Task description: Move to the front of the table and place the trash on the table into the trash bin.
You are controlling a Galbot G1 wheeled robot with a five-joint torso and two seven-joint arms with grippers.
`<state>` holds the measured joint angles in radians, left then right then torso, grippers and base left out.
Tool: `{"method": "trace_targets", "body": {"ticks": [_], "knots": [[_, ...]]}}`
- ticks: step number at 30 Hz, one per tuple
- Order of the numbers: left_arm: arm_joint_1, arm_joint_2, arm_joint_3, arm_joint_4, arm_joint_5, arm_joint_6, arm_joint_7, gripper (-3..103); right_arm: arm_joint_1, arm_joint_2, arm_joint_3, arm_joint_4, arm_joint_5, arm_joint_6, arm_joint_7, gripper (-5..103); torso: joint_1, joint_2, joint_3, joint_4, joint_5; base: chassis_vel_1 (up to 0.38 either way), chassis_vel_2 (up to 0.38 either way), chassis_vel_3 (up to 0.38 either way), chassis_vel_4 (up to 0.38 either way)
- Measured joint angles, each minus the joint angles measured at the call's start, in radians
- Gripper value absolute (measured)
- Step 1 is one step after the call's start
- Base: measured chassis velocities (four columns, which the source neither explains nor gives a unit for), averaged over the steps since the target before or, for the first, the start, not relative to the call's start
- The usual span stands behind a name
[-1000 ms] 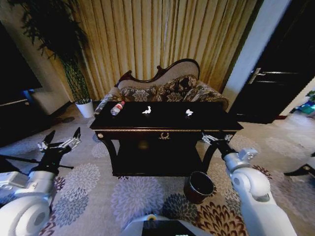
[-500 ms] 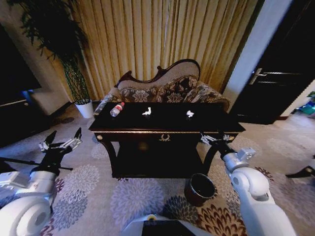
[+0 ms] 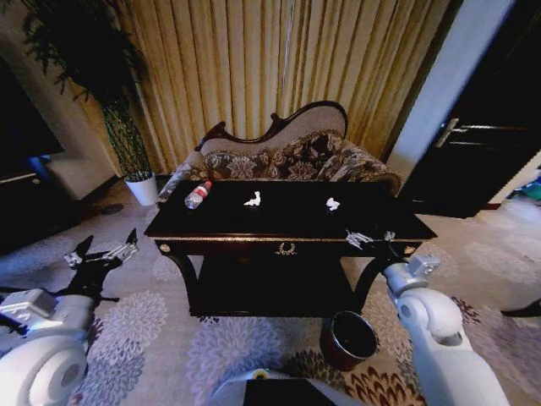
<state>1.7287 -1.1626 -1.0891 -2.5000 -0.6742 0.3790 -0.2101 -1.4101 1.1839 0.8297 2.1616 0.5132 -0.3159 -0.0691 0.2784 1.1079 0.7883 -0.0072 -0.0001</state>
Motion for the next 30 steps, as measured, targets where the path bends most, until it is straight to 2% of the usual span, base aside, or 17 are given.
{"method": "trace_targets", "body": {"ticks": [4,7,23,27,29,30], "knots": [[-0.002,0.011,-0.002,0.000,0.059,0.001,0.021,100,0.000,0.000,0.001,-0.008,-0.005,0.009,0.001,100,0.000,0.000,0.000,0.0000,0.0000,-0.080,0.077,0.077,-0.081],[-0.002,0.013,-0.003,0.000,0.069,-0.001,0.028,100,-0.001,0.001,0.001,-0.009,-0.006,0.012,0.001,100,0.000,0.000,0.000,0.0000,0.0000,-0.085,0.093,0.079,-0.091],[0.002,0.008,-0.001,0.000,0.044,-0.040,0.071,100,-0.001,-0.005,-0.013,-0.006,0.001,0.009,0.005,100,0.000,0.000,0.000,-0.0001,0.0001,-0.071,0.069,0.071,-0.068],[0.001,0.007,-0.001,0.000,0.029,-0.044,0.072,100,0.015,-0.017,-0.028,-0.010,0.021,-0.013,0.022,100,0.000,0.000,0.000,0.0000,0.0000,0.000,0.000,0.000,0.000],[0.001,0.009,-0.004,0.000,0.018,-0.053,0.080,100,0.039,-0.033,-0.045,-0.018,0.050,-0.059,0.034,100,0.000,0.000,0.000,0.0000,0.0000,0.000,0.000,0.000,0.000],[0.001,0.009,-0.004,0.000,0.018,-0.053,0.080,100,0.039,-0.033,-0.045,-0.018,0.050,-0.059,0.034,100,0.000,0.000,0.000,0.0000,0.0000,0.000,0.000,0.000,0.000]]}}
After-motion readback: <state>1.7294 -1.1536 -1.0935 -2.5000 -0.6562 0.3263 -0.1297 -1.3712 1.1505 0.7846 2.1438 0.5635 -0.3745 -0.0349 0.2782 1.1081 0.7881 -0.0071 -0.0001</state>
